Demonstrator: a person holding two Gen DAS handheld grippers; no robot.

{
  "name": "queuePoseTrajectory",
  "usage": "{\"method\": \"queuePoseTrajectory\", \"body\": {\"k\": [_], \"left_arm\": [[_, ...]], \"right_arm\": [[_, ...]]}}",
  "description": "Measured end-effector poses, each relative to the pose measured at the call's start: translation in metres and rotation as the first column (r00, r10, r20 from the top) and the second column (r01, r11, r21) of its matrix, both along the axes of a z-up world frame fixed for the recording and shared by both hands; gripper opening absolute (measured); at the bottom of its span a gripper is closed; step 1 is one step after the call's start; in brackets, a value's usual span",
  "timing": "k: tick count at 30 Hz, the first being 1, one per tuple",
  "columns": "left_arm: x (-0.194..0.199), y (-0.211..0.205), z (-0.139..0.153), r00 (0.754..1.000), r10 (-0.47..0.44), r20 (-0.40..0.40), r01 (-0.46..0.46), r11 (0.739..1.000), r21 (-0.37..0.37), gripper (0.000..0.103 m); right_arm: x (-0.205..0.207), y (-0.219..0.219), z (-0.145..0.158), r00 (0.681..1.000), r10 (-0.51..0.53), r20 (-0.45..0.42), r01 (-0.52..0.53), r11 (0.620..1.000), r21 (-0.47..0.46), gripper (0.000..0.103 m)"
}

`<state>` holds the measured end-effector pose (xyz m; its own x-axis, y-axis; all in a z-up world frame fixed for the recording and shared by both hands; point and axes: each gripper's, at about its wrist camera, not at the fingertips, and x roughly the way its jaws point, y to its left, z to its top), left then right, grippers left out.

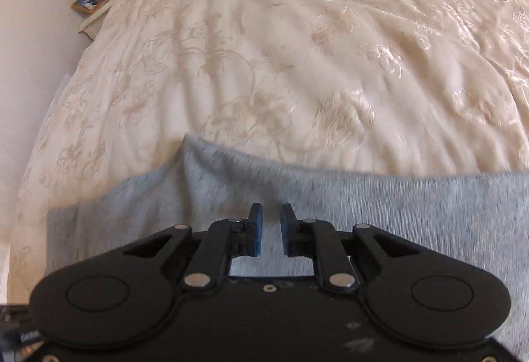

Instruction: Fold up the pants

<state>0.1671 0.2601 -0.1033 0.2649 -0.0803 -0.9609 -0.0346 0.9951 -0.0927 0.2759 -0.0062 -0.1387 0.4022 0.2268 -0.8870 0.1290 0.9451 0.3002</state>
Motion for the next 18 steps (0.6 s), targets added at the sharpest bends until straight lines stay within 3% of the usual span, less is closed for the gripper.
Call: {"method": "queuePoseTrajectory", "body": {"k": [2,4,8,13,15,18], "left_arm": [[-0.002,-0.003,0.001,1.000,-0.005,0.002,0.005,1.000,0.002,0.009],[-0.006,-0.005,0.006,1.000,-0.016,0.014,0.016,1.000,0.003,0.009],[-0.013,-0.019,0.013,0.997,-0.061,0.049,0.062,0.998,-0.012,0.009],[-0.020,-0.047,0.000,0.990,-0.137,0.033,0.139,0.989,-0.049,0.009],[-0.020,-0.058,-0.014,0.987,-0.162,-0.005,0.162,0.987,-0.020,0.010],[-0.024,-0.065,-0.032,0.986,-0.159,-0.047,0.160,0.987,0.029,0.010]], "right_arm": [[0.019,-0.012,-0.008,0.998,-0.057,-0.016,0.056,0.996,-0.065,0.009],[0.019,-0.017,0.004,0.998,-0.064,0.027,0.066,0.994,-0.090,0.014],[-0.025,-0.014,0.028,0.995,0.006,0.096,-0.003,0.999,-0.033,0.015],[-0.110,-0.011,0.010,0.997,0.067,-0.034,-0.068,0.997,-0.035,0.015],[-0.142,-0.016,-0.005,0.990,0.068,-0.123,-0.075,0.996,-0.050,0.011],[-0.181,-0.033,-0.003,0.991,0.041,-0.131,-0.046,0.998,-0.033,0.009]]}}
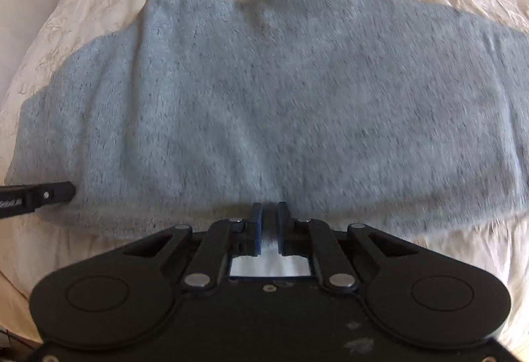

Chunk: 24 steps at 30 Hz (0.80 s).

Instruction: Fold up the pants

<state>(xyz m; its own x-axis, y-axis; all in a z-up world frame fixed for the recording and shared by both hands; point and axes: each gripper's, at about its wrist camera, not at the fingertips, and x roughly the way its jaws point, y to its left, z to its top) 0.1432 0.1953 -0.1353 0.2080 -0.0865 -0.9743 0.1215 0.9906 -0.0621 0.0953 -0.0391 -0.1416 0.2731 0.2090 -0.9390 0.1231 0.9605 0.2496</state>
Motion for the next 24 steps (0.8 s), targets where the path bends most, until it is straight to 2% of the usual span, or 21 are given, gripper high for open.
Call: {"method": "queuePoseTrajectory", "body": {"k": [4,9,14,16,19,24], "left_arm": [[0.004,-0.006,0.004,1.000,0.029,0.006,-0.029,0.999,0.025,0.009],[0.004,-0.033,0.022,0.996,0.075,0.053,-0.079,0.993,0.083,0.009],[-0.012,-0.091,0.040,0.986,0.141,0.090,-0.150,0.984,0.100,0.009],[-0.022,-0.117,0.046,0.982,0.164,0.092,-0.171,0.982,0.084,0.009],[-0.033,-0.163,0.046,0.984,0.158,0.084,-0.162,0.985,0.056,0.010],[-0.046,-0.241,0.049,0.990,0.112,0.081,-0.114,0.993,0.018,0.010]], "right_arm": [[-0.020,-0.047,0.024,0.990,-0.133,0.053,0.133,0.991,0.000,0.015],[-0.034,-0.137,0.043,0.951,-0.279,0.135,0.286,0.957,-0.038,0.018],[-0.044,-0.243,0.046,0.911,-0.374,0.172,0.392,0.916,-0.089,0.021],[-0.050,-0.286,0.045,0.903,-0.395,0.171,0.415,0.904,-0.100,0.024],[-0.057,-0.341,0.037,0.891,-0.425,0.160,0.443,0.892,-0.096,0.028],[-0.071,-0.407,0.017,0.873,-0.473,0.115,0.481,0.875,-0.053,0.031]]}}
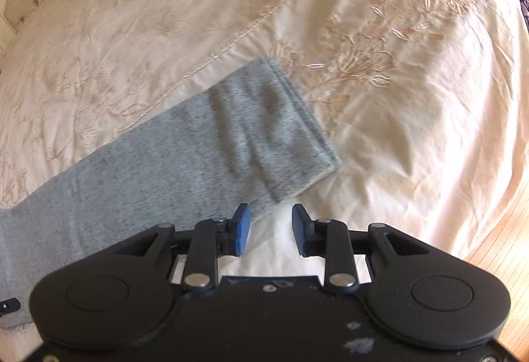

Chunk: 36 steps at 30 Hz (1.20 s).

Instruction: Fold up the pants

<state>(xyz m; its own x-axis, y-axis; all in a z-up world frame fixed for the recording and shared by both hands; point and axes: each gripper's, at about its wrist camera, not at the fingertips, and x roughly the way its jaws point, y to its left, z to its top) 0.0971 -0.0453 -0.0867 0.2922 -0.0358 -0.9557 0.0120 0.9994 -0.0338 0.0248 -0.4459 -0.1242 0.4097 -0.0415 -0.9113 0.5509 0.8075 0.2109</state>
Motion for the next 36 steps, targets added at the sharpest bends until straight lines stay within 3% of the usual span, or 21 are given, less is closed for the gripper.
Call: {"method": "queuePoseTrajectory", "body": {"k": [4,17,18,20,21,30,36], "left_arm": [[-0.014,-0.038,0.008,1.000,-0.026,0.015,0.026,1.000,-0.014,0.010],[-0.014,-0.073,0.010,0.999,-0.040,-0.012,0.041,0.998,0.057,0.010],[-0.011,-0.077,0.010,0.999,-0.044,-0.012,0.045,0.997,0.056,0.010],[-0.002,-0.087,0.009,0.999,-0.052,-0.011,0.053,0.997,0.050,0.010],[0.003,-0.092,0.009,0.998,-0.054,-0.012,0.055,0.998,0.044,0.010],[0.072,-0.149,-0.020,0.995,-0.096,-0.032,0.095,0.995,-0.030,0.010],[0.118,-0.167,-0.055,0.995,-0.059,-0.074,0.059,0.998,-0.005,0.009]], "right_arm": [[-0.008,-0.041,-0.009,0.999,-0.035,0.037,0.031,0.995,0.099,0.040],[0.025,-0.083,-0.056,0.990,-0.127,0.061,0.101,0.944,0.315,0.046],[0.024,-0.085,-0.057,0.988,-0.134,0.072,0.104,0.939,0.328,0.045],[0.023,-0.087,-0.054,0.990,-0.113,0.089,0.079,0.944,0.322,0.031],[0.021,-0.088,-0.051,0.991,-0.092,0.096,0.057,0.946,0.319,0.012],[0.015,-0.079,-0.003,0.983,0.023,0.180,-0.071,0.961,0.266,0.012],[0.017,-0.079,0.011,0.979,0.059,0.194,-0.109,0.960,0.258,0.012]]}}
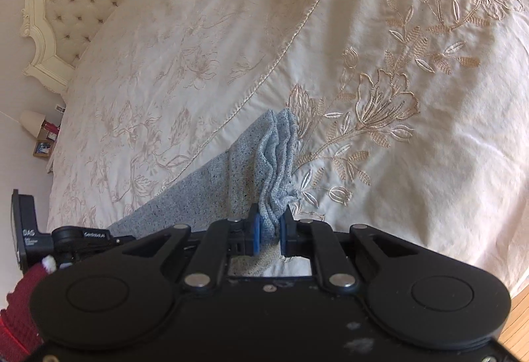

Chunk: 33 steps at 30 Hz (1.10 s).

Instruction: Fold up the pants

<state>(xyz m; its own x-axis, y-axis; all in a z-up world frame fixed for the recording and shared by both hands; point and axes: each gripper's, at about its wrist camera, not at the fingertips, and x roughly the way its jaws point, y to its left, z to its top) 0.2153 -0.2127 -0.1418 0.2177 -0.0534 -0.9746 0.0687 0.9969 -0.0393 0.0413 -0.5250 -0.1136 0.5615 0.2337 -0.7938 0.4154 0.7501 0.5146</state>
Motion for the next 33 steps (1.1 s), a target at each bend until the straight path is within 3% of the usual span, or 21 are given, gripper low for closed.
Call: {"method": "queuePoseTrajectory", "body": {"k": [4,7,10,13,19,23,28,33], "left_arm": [[0.019,0.002,-0.009,0.999,0.025,-0.025,-0.026,0.999,-0.022,0.006],[0.020,0.009,0.008,0.999,0.037,0.010,-0.036,0.998,-0.050,0.007],[0.004,0.019,0.028,0.998,0.030,0.051,-0.027,0.998,-0.065,0.007],[-0.027,0.025,0.034,0.999,-0.013,0.038,0.016,0.995,-0.096,0.007],[-0.071,0.024,-0.004,0.994,-0.073,-0.077,0.066,0.994,-0.089,0.007],[-0.074,0.021,-0.009,0.991,-0.118,-0.067,0.111,0.989,-0.094,0.006],[-0.056,0.055,0.019,0.996,-0.088,-0.021,0.083,0.981,-0.174,0.010],[-0.045,0.120,0.036,0.998,-0.063,-0.005,0.061,0.979,-0.195,0.010]], "right_arm": [[-0.001,0.005,0.011,0.999,0.043,0.014,-0.043,0.999,-0.010,0.012],[0.004,0.011,0.015,0.998,0.064,0.022,-0.063,0.997,-0.037,0.012],[0.003,0.013,0.018,0.998,0.061,0.026,-0.060,0.997,-0.044,0.012],[0.002,0.014,0.021,0.999,0.050,0.022,-0.049,0.998,-0.045,0.012],[0.002,0.021,0.026,0.999,0.029,0.015,-0.028,0.997,-0.068,0.012],[0.004,0.033,0.034,1.000,0.023,0.014,-0.022,0.994,-0.103,0.012],[0.007,0.067,0.065,0.999,0.019,0.033,-0.013,0.983,-0.182,0.012],[0.016,0.144,0.117,0.984,0.139,0.115,-0.102,0.954,-0.280,0.012]]}}
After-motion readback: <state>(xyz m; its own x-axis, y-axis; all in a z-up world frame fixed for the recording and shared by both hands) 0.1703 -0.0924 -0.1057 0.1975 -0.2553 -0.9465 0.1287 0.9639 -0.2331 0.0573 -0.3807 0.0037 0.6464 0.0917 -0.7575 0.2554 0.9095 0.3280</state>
